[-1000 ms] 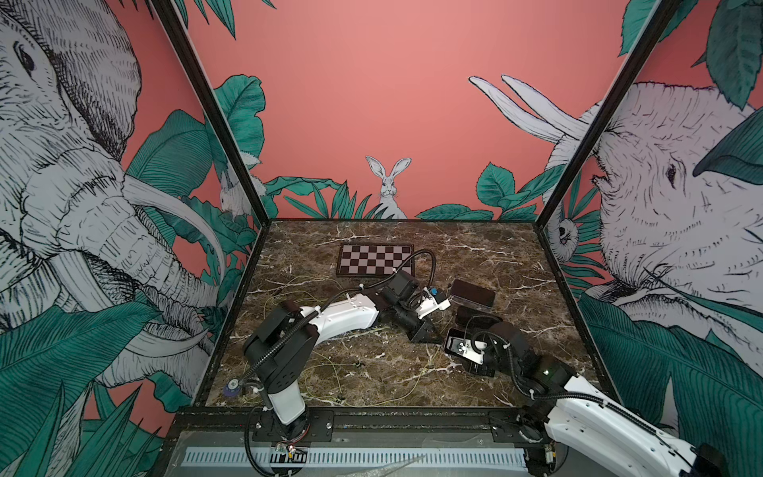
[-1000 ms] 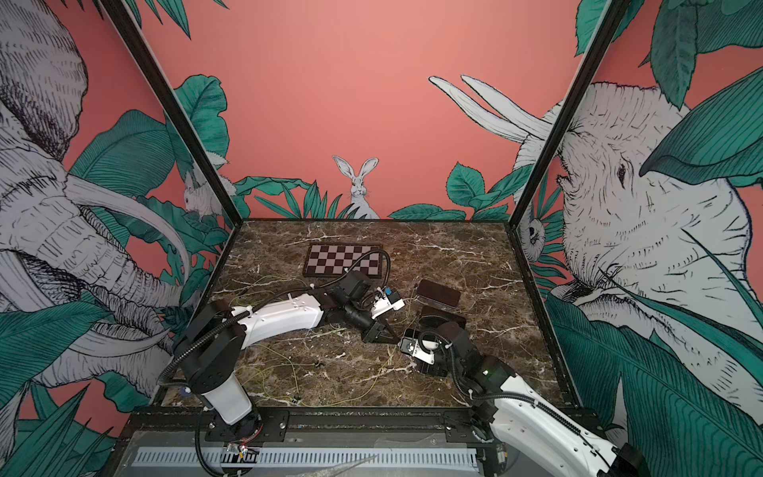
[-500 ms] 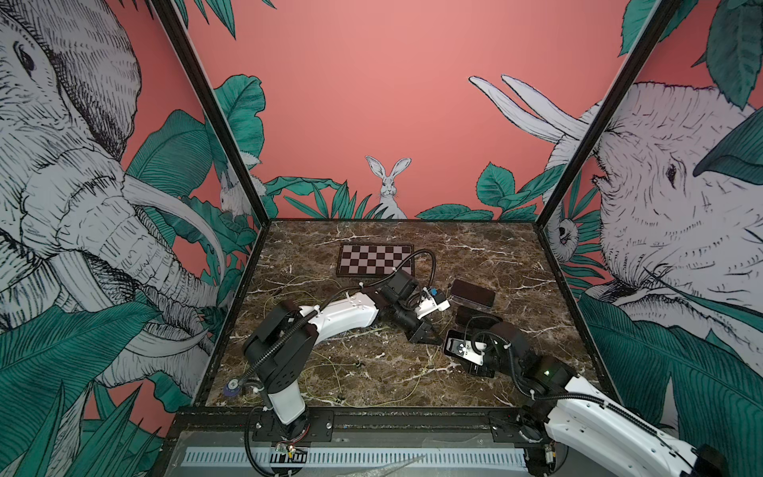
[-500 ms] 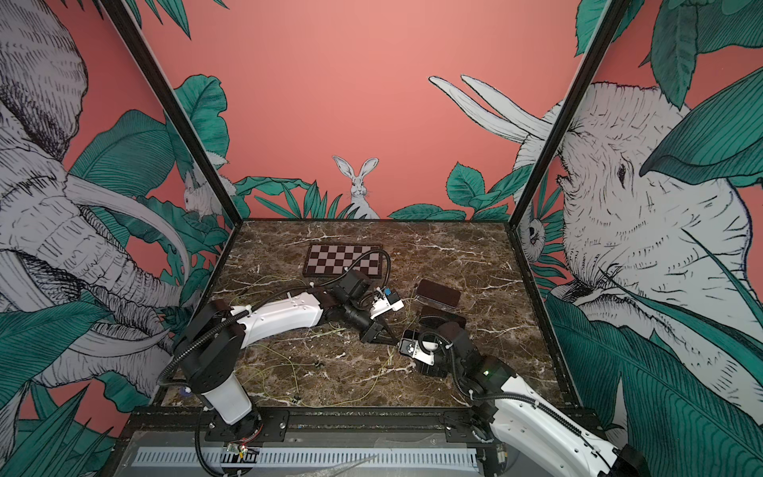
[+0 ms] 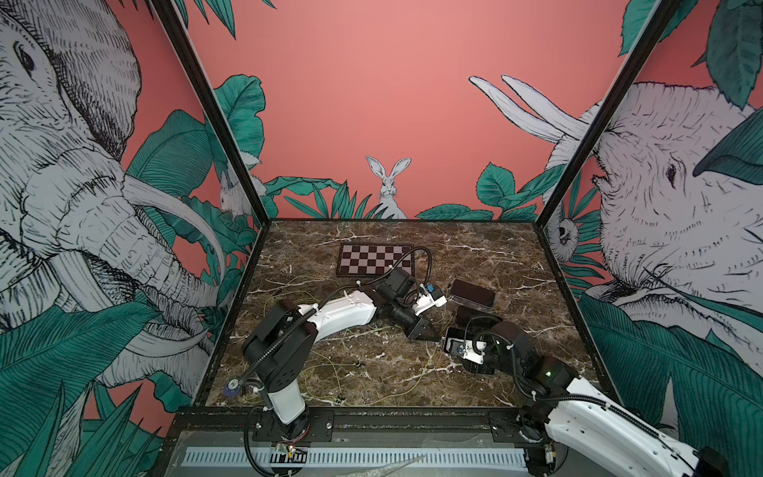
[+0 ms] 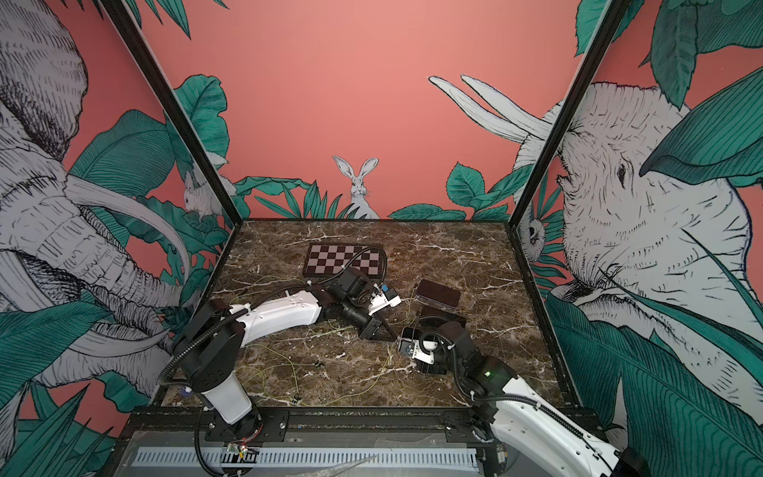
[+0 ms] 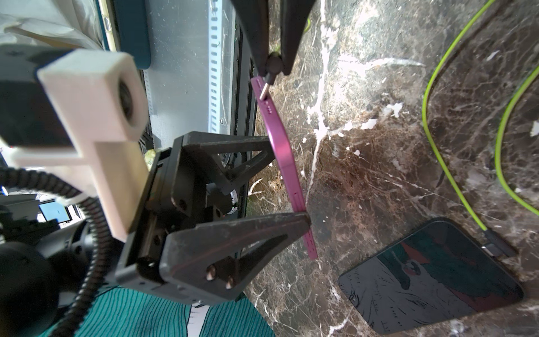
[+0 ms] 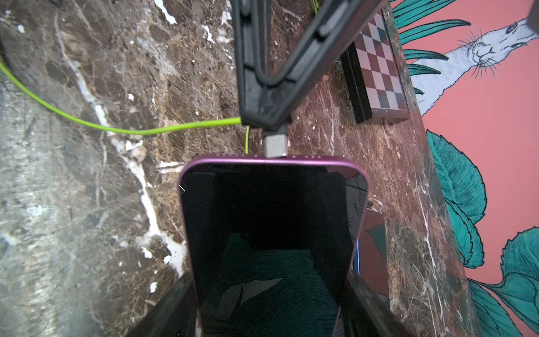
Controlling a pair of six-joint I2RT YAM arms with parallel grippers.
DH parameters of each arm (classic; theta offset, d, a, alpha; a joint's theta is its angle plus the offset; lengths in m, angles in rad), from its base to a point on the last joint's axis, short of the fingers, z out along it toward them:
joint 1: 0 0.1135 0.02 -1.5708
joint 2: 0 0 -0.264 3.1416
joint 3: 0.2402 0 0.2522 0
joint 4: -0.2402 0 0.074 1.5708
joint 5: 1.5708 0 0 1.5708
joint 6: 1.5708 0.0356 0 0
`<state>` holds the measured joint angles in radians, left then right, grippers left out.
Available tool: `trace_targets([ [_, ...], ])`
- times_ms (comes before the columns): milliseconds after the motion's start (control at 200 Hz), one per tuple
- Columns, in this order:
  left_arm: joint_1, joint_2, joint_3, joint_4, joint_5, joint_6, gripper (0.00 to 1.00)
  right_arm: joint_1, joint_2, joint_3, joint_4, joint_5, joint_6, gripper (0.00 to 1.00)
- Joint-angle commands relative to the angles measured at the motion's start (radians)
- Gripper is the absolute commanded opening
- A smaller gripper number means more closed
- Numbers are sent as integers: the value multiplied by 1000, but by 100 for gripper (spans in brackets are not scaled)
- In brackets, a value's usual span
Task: Plug wired earphones into phones
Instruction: Insert the wired earphone into the phone.
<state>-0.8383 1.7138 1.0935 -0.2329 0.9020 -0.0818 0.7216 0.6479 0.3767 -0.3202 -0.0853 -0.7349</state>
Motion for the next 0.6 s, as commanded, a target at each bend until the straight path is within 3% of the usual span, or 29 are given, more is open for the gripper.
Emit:
trace_targets([
  [0, -15, 16, -3, 84, -88, -19, 0, 47, -9, 78, 323, -152, -27, 62],
  [270, -15, -20, -11, 78, -157, -31, 0, 68, 73, 141, 236, -50, -59, 62],
  [595, -15, -16, -3, 79, -154, -58, 0, 88, 142, 172, 205, 23, -78, 62],
])
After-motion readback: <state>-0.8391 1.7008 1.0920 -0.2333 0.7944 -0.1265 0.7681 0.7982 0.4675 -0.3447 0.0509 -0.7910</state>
